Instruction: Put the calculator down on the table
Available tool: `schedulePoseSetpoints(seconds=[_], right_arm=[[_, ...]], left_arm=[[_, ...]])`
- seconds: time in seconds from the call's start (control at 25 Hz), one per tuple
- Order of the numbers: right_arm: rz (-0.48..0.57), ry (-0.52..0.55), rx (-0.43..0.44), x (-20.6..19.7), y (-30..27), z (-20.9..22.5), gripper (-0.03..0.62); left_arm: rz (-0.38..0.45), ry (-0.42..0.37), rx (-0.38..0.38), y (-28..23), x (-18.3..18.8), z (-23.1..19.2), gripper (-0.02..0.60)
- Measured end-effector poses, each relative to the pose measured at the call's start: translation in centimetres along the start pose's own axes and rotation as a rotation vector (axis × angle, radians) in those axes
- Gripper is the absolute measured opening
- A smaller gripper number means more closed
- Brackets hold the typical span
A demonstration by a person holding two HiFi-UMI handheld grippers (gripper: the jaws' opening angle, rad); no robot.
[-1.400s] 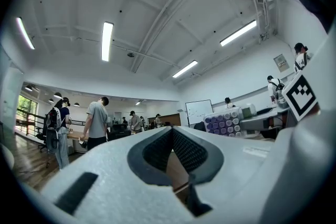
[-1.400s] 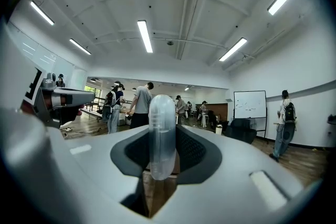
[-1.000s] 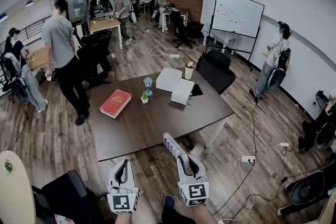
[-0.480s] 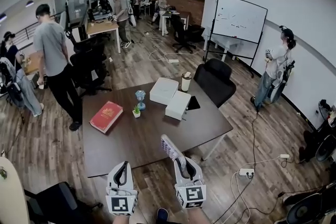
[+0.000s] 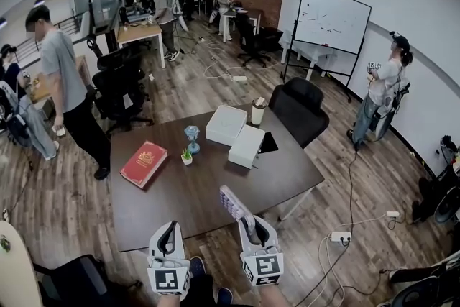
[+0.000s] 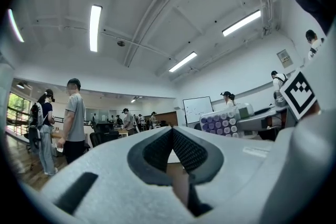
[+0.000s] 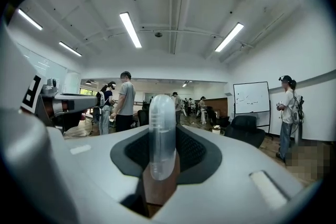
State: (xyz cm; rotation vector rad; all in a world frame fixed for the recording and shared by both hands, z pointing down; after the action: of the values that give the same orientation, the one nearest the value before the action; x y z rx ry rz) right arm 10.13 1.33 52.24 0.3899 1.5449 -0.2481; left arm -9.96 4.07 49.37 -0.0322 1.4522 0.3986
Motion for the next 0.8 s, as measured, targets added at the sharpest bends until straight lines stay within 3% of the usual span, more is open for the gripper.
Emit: schedulePoseSetpoints(seconds=[0.52, 0.8], right_arm=[[-0.006, 0.047, -0.051, -1.0, -14.0, 3.1, 0.115], [-0.005, -0.024, -0.087, -1.7, -21.9, 3.3, 0.115]], left_arm=[[0.033, 0.033, -0.027, -13.1, -3.9, -7.4, -0.005], [0.063, 0.044, -0.060, -20.4, -5.5, -12.6, -0.005]])
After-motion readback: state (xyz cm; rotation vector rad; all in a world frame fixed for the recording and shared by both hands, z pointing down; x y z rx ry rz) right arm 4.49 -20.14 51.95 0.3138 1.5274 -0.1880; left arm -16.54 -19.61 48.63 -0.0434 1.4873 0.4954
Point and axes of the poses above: the fingertips, and each gripper's own axes: y backward along the fingers, z to its right, x out of its top, the point moved 2 cm from there along y, backward along the fingers, and after that the axes turned 8 degrees about z, right-handed, at the moved point
